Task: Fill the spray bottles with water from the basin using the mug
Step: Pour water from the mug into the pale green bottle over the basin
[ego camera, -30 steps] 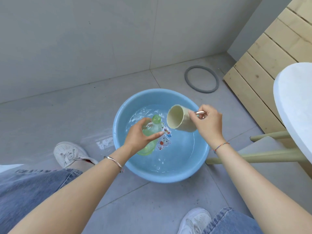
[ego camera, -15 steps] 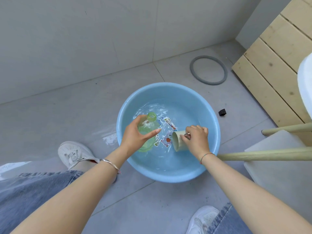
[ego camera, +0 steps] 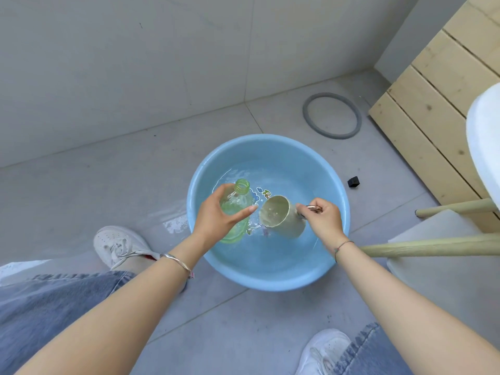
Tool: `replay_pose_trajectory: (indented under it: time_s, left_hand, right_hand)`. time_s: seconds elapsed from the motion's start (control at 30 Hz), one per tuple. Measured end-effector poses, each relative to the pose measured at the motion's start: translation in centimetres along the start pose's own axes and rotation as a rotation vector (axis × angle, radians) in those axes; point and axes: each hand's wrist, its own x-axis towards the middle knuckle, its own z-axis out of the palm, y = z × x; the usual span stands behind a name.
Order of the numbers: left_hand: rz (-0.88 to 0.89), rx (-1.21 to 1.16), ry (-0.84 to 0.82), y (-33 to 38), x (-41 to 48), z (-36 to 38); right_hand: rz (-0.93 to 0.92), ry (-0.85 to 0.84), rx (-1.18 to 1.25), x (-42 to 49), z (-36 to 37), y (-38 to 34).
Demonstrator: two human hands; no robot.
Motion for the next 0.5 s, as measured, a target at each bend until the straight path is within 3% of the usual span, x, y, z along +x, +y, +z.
replay_pose_trajectory:
  time_s: [0.23,0.5]
  left_hand:
    - [0.027,0.040,0.005,1.1,-0.5,0.2]
    - [0.073,0.109,-0.054,2.9,-1.0,1.5]
  right_hand:
    - [-0.082,0.040,0.212,-1.2,-3.0,-5.6]
    - [-0.285,0.080,0.254,-2.4,-6.3,-10.6]
